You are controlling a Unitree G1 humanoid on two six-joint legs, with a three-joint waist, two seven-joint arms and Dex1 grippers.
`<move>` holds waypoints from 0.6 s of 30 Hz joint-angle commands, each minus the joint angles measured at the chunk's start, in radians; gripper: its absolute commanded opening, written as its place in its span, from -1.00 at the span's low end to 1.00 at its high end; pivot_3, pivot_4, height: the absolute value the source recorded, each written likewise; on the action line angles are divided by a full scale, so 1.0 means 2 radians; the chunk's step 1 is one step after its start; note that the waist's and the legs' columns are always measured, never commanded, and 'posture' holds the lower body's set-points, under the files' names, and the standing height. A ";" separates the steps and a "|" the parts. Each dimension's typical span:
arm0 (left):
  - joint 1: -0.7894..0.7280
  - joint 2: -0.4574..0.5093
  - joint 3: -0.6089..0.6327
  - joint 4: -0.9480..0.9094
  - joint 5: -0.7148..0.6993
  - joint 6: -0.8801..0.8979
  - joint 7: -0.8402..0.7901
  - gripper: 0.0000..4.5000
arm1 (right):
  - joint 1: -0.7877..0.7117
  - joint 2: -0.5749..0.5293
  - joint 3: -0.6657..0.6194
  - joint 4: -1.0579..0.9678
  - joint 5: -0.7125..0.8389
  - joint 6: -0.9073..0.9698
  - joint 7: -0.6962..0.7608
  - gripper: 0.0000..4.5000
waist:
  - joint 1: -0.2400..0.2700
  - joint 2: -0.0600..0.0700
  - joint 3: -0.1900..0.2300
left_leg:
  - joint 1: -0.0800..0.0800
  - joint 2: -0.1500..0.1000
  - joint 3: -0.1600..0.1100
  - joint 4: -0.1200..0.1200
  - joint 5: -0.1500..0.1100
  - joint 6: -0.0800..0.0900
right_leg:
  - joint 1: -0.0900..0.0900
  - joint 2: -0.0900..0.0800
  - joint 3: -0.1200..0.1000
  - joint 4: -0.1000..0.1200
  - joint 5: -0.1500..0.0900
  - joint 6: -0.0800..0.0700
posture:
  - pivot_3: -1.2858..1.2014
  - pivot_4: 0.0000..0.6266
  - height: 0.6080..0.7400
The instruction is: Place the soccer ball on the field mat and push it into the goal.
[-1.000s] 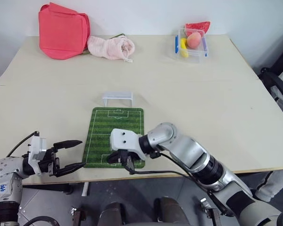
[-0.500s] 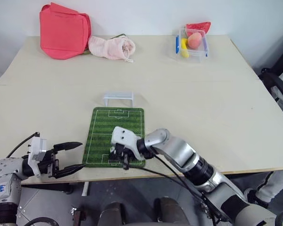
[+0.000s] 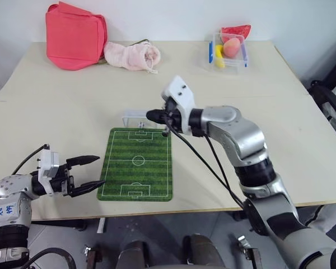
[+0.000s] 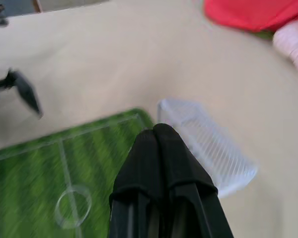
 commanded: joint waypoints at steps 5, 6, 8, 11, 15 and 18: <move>-0.025 -0.007 0.050 0.015 -0.018 0.008 0.086 1.00 | 0.089 -0.099 -0.081 -0.015 0.057 -0.058 0.085 -0.62 | 0.003 0.000 0.000 | 0.000 0.000 0.000 0.001 0.000 0.000 | 0.001 0.000 0.000 -0.001 0.000 0.000 | 0.03 -0.52 1.00; -0.028 -0.009 0.058 0.015 -0.020 0.011 0.099 1.00 | 0.108 -0.113 -0.090 -0.006 0.059 -0.086 0.104 -0.47 | 0.003 0.000 0.000 | 0.000 0.000 0.000 0.001 0.000 0.000 | 0.001 0.000 0.000 -0.001 0.000 0.000 | 0.03 -0.52 1.00; -0.033 -0.010 0.068 0.016 -0.023 0.018 0.118 1.00 | 0.130 -0.135 -0.097 0.014 0.060 -0.129 0.137 -0.14 | 0.004 0.000 0.000 | 0.000 0.000 0.001 0.001 0.000 0.000 | 0.001 0.000 0.000 -0.001 0.000 0.000 | 0.03 -0.52 1.00; -0.026 -0.004 0.080 0.012 -0.020 0.022 0.139 1.00 | 0.159 -0.157 -0.124 0.068 0.075 -0.214 0.204 0.27 | 0.002 0.000 0.000 | 0.000 0.000 0.001 0.001 0.000 0.000 | 0.001 0.000 0.000 -0.001 0.000 0.000 | 0.03 -0.52 1.00; -0.002 0.008 0.093 0.004 -0.035 0.038 0.115 1.00 | 0.165 -0.173 -0.136 0.131 0.066 -0.285 0.239 0.70 | 0.000 0.000 0.000 | 0.001 0.000 0.002 0.001 0.000 0.000 | 0.001 0.000 0.001 -0.001 0.000 0.000 | 0.03 -0.52 1.00; 0.010 0.018 0.099 0.002 -0.042 0.043 0.099 1.00 | 0.163 -0.179 -0.141 0.157 0.067 -0.317 0.254 0.70 | 0.001 0.000 0.000 | 0.001 0.001 0.002 0.001 0.000 0.000 | 0.001 0.000 0.001 -0.001 0.000 0.000 | 0.03 -0.52 1.00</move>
